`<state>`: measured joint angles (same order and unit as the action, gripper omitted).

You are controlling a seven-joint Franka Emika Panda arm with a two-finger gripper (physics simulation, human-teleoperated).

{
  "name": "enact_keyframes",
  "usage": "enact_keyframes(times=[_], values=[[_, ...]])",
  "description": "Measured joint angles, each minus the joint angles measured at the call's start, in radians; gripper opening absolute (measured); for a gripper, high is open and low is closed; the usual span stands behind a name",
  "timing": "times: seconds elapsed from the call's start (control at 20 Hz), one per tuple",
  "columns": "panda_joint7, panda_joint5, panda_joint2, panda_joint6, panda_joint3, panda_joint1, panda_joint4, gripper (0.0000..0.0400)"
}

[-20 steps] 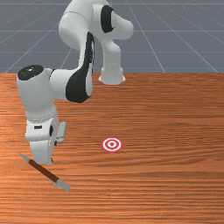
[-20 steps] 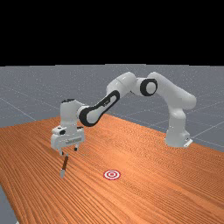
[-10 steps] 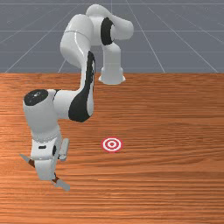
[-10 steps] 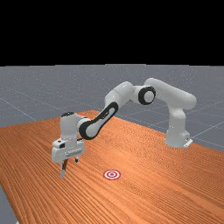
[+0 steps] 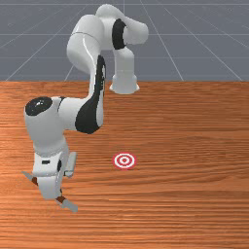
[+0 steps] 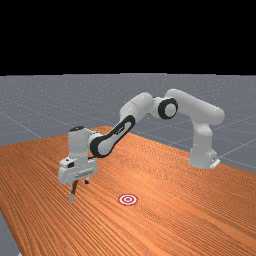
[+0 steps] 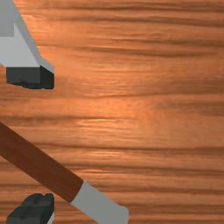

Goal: Pick up the pen and put it to the marker

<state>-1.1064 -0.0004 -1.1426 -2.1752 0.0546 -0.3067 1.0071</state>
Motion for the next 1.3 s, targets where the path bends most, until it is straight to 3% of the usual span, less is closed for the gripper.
enact_keyframes(times=[0.1,0.25,0.3,0.35,0.4,0.45,0.5,0.65,0.7,0.75,0.8,0.9,0.95,1.0,1.15,1.3], values=[[-0.049,0.011,0.017,-0.086,0.019,-0.025,0.050,0.0383],[-0.071,0.010,-0.021,-0.039,0.014,-0.047,-0.026,0.0396],[-0.022,0.008,-0.043,0.018,-0.003,-0.038,-0.076,0.0241],[-0.016,0.008,-0.034,0.010,-0.004,-0.035,-0.058,0.0146],[-0.006,0.008,-0.025,0.002,-0.005,-0.030,-0.041,0.0246],[-0.008,0.007,-0.019,-0.004,-0.003,-0.026,-0.030,0.0306],[-0.017,0.005,-0.015,-0.006,0.000,-0.024,-0.024,0.0343],[-0.026,0.001,-0.074,-0.002,0.000,-0.019,-0.085,0.0390],[-0.025,-0.001,-0.118,0.011,-0.002,-0.017,-0.142,0.0388],[-0.023,-0.002,-0.148,0.026,-0.003,-0.013,-0.197,0.0262],[-0.025,0.000,-0.181,0.039,-0.003,-0.010,-0.258,0.0251],[-0.030,0.004,-0.146,-0.010,0.003,-0.013,-0.193,0.0123],[-0.038,0.013,-0.171,0.052,0.013,-0.017,-0.254,0.0095],[-0.042,0.020,-0.173,0.060,0.021,-0.021,-0.261,0.0096],[0.150,0.017,-0.080,-0.044,-0.030,0.036,-0.081,0.0098],[0.319,0.022,-0.007,-0.112,-0.049,0.133,0.057,0.0099]])
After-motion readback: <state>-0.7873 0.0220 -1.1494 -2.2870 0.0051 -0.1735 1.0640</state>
